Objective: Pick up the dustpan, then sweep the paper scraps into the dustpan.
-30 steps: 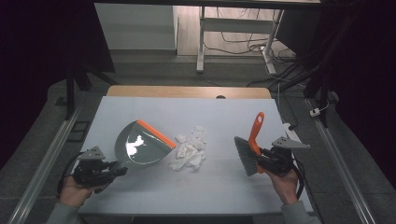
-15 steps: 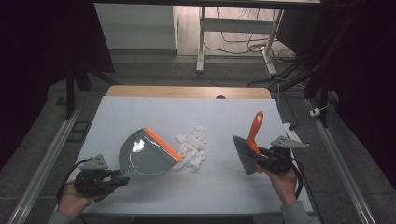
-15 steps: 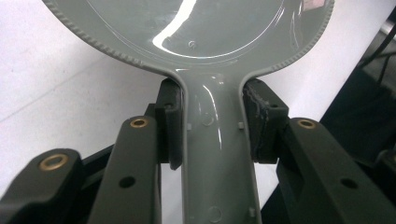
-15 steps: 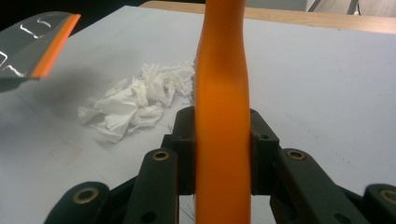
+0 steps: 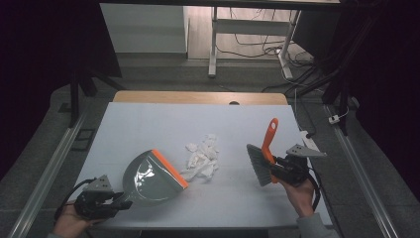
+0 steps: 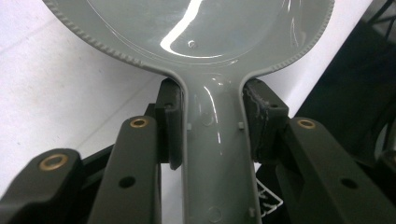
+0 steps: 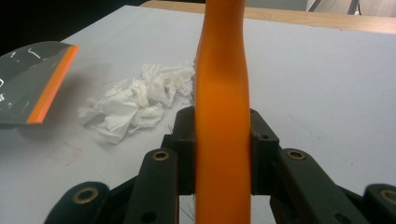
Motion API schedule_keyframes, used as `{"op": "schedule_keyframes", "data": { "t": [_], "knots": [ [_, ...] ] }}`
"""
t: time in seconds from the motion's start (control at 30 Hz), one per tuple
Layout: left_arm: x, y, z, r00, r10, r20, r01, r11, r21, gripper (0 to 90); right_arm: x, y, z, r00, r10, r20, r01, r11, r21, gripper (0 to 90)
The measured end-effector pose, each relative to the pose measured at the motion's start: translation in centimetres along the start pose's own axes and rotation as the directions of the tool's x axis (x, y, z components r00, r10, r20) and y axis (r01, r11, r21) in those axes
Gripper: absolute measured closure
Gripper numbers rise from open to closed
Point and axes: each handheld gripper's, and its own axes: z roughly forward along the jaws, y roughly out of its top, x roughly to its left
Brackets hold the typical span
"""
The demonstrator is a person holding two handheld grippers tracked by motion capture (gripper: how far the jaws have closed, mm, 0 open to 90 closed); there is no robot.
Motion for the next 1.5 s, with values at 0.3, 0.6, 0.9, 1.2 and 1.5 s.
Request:
{"op": "schedule_keyframes", "data": {
  "t": [0.3,0.6,0.9,1.2,1.5],
  "knots": [
    [0.1,-0.2,0.6,0.9997,0.018,0.015,-0.019,0.9992,0.035,62.0,0.0,0.0,0.2,1.0000,0.001,-0.002,-0.001,1.000,0.002,69.9],
    [0.0,-0.4,0.1,0.9995,0.026,0.018,-0.027,0.9983,0.051,62.0,0.0,0.4,0.1,1.0000,0.002,-0.004,-0.003,1.000,-0.012,69.9],
    [0.2,-0.5,0.2,0.9996,0.023,0.015,-0.024,0.9981,0.057,62.0,0.3,1.9,1.0,0.9997,-0.023,-0.003,0.023,1.000,-0.020,69.9],
    [0.4,-0.4,0.3,0.9994,0.026,0.023,-0.028,0.9979,0.059,62.0,0.2,4.2,4.2,0.9998,-0.019,-0.007,0.019,1.000,0.005,69.9],
    [0.6,-0.6,0.0,0.9996,0.017,0.022,-0.018,0.9987,0.048,62.0,0.1,6.8,7.5,0.9996,-0.028,0.004,0.027,0.999,0.042,69.9]
  ]
}}
